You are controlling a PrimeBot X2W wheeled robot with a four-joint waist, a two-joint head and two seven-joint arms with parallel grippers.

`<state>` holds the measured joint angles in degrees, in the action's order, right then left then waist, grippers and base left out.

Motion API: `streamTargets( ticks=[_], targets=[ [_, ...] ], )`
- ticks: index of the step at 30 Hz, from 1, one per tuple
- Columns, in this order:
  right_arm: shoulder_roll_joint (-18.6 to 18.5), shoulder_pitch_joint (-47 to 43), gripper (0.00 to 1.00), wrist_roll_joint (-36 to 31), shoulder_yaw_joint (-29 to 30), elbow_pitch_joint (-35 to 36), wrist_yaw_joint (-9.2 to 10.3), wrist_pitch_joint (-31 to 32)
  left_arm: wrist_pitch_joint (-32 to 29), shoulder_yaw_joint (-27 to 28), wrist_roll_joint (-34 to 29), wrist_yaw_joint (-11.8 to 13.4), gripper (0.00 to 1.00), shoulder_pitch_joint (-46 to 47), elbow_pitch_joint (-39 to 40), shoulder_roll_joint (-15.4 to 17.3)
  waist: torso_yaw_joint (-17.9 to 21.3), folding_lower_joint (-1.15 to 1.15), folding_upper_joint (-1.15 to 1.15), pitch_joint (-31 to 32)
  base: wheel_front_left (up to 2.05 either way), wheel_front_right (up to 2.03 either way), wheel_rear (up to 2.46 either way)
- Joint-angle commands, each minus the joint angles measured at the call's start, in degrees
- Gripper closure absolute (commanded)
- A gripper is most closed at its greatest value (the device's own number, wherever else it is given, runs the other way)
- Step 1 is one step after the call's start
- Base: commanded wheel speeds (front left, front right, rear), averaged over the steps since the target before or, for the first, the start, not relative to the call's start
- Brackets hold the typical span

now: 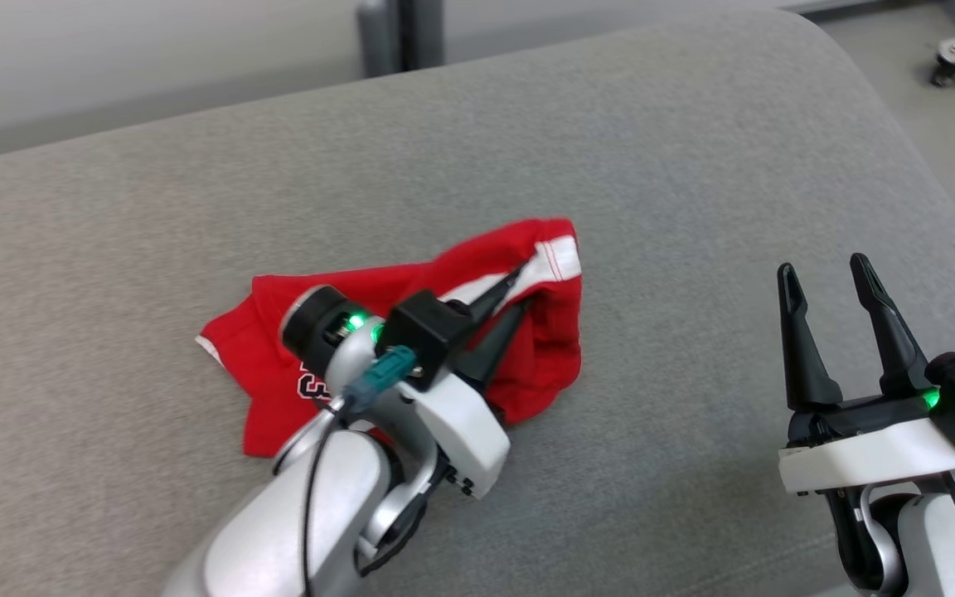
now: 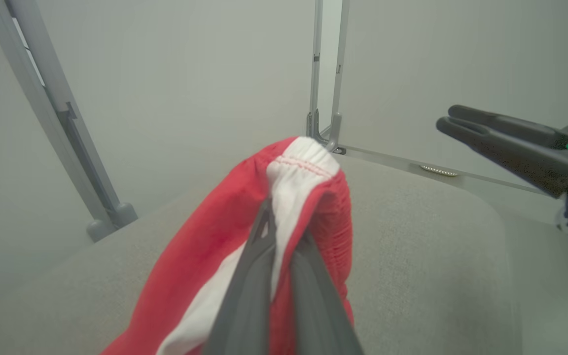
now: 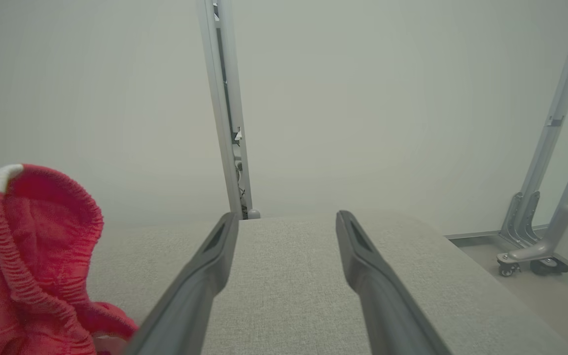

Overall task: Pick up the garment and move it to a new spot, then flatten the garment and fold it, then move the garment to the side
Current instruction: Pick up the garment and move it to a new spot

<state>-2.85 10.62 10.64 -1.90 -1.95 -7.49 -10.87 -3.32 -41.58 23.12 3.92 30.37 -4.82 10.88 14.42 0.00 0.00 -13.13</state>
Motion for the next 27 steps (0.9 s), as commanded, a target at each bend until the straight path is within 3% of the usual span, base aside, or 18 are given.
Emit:
streamTargets(
  ticks=[1,10,11,12,13,21,27],
  targets=[
    [-0.1,0.2,0.00,1.0,-0.1,-0.4,-0.01,-0.8,0.2,-1.1,-0.1,-1.2,1.00,1.4,-2.8,-0.7,2.8,0.00,0.00,-2.3,0.00,0.00,0.00],
    [-0.1,0.9,0.00,3.0,-0.9,-2.7,-0.01,-2.7,0.7,-5.8,0.5,-6.3,1.00,3.6,-16.6,-4.2,4.8,0.00,0.00,-5.0,0.00,0.00,0.00],
    [-0.1,1.0,0.00,3.1,-0.9,-3.0,-0.01,-2.8,1.1,-6.1,0.3,-6.4,0.73,4.0,-17.6,-4.4,4.8,0.00,0.00,-5.1,0.00,0.00,0.00],
    [-0.1,1.1,0.00,3.1,-0.8,-3.2,-0.01,-3.0,1.6,-6.3,0.1,-6.5,0.73,4.2,-18.4,-4.7,4.6,0.00,0.00,-5.1,0.00,0.00,0.00],
    [-0.1,1.1,0.00,3.0,-0.7,-3.5,-0.01,-3.0,2.1,-6.5,0.0,-6.6,0.00,4.3,-19.1,-4.9,4.4,0.00,0.00,-5.0,0.00,0.00,0.00],
    [-0.1,1.3,0.00,1.7,-0.7,-4.7,-0.01,-3.4,6.6,-7.1,-0.2,-5.8,0.00,2.1,-17.9,-4.7,0.9,0.00,0.00,-2.5,0.00,0.00,0.00],
    [-0.1,1.2,0.00,0.4,-0.1,-3.9,-0.01,-2.5,10.7,-2.5,1.6,-1.3,0.00,-1.1,-12.2,-2.3,-3.1,0.00,0.00,-0.1,0.00,0.00,0.00]
  ],
)
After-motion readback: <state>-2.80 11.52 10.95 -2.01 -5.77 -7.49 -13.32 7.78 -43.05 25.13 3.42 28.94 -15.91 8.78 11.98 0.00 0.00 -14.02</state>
